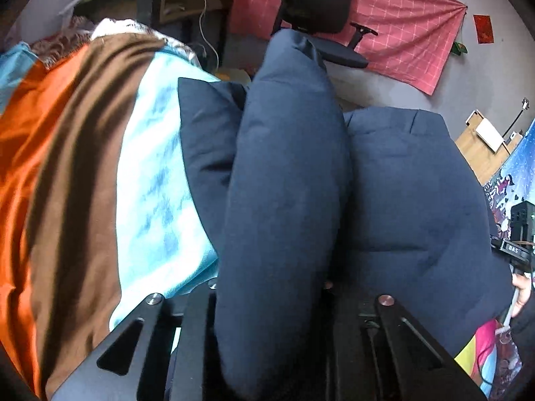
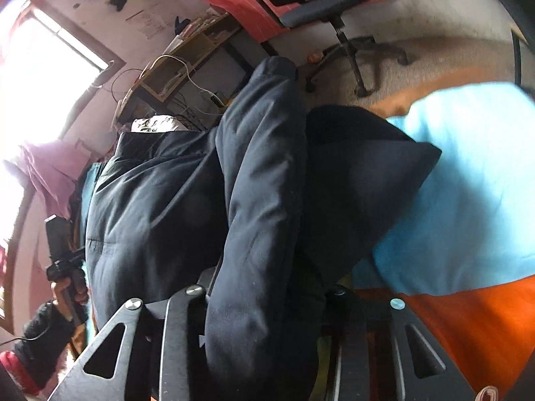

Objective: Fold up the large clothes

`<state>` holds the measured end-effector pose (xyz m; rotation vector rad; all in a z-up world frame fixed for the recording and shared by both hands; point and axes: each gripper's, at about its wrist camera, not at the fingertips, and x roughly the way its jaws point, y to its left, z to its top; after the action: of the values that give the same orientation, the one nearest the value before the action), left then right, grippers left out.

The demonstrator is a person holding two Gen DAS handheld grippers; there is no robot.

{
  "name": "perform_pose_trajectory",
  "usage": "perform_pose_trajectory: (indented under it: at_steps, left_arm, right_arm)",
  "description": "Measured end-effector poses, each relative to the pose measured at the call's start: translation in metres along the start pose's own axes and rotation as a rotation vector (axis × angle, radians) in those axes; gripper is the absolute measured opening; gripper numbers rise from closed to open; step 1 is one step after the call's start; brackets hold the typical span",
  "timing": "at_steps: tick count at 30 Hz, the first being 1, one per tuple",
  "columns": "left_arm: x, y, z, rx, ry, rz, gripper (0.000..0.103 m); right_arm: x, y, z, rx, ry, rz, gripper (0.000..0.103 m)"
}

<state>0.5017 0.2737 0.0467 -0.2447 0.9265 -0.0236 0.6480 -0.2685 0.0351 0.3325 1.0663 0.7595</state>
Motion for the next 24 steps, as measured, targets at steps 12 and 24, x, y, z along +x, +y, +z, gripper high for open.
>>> perform_pose_trajectory:
  at_steps: [12,24]
  left_arm:
    - [-0.06,-0.037,-0.01,-0.001,-0.054,-0.053,0.012]
    - [-0.094,-0.07,-0.011,-0.016,-0.05,-0.079,0.012]
  right_arm:
    - [-0.06,0.059,0.0,-0.05,-0.082,-0.002,0.027]
    - [-0.105,0.106,-0.022,-0.111,-0.092,-0.009,0.027]
